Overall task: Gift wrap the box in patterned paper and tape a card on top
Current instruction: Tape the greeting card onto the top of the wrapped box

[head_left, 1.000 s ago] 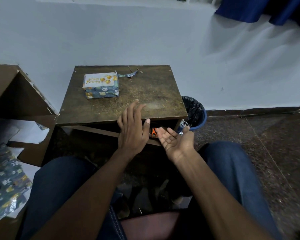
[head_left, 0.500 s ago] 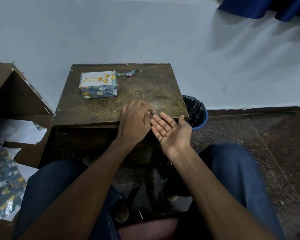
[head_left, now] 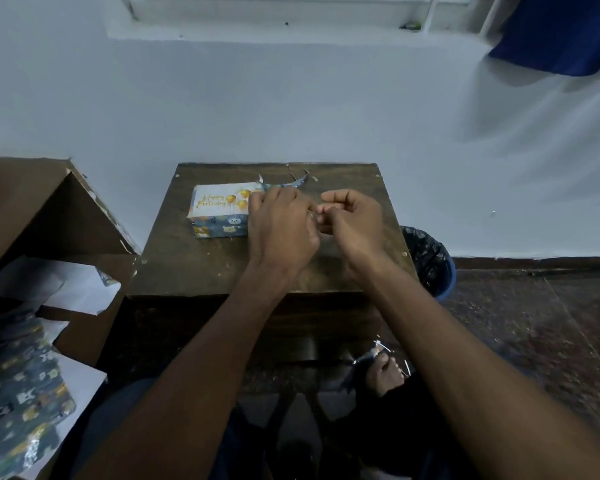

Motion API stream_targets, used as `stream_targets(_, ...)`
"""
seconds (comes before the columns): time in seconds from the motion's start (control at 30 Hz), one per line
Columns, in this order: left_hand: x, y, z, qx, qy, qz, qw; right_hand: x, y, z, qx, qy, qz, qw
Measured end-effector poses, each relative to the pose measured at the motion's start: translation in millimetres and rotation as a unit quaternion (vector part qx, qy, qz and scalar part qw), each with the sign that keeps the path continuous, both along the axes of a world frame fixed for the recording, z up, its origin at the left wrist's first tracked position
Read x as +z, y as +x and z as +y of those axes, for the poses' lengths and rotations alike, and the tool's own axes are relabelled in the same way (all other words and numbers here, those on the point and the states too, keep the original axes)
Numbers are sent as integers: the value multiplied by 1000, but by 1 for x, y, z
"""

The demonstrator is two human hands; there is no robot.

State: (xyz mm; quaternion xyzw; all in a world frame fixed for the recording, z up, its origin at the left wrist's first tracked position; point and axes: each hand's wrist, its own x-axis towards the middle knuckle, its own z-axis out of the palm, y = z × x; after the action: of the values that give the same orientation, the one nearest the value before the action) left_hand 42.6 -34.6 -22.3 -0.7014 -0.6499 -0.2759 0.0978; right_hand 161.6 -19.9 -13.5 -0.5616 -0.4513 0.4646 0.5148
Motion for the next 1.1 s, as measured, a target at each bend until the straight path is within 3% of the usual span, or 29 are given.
stream_targets(0.2,19,-25,56,67,-64,25,995,-8,-22,75,1,27,-226,974)
stream_targets(0.4,14,-56,85,93,-83,-58,991,-25,-30,130,61,57,-431,898)
stream_targets(0.5,9,-70,87,115,-80,-112,984,-30,-32,140,124,55,-442,887)
stream_targets(0.63,11,-80,84,159,-165,-109,967,-34,-44,140,161,70,-442,880)
stream_targets(0.77,15,-84,84,166,-185,-146,958,-38,-55,137,170,93,-444,875)
stream_targets(0.87,17,-84,91,151,-216,-166,950,-40,-57,139,152,100,-440,879)
stream_targets(1.0,16,-75,114,91,-304,-145,937,-38,-67,134,174,130,-489,845)
stream_targets(1.1,13,-67,121,55,-315,-145,936,-40,-68,135,165,153,-508,832)
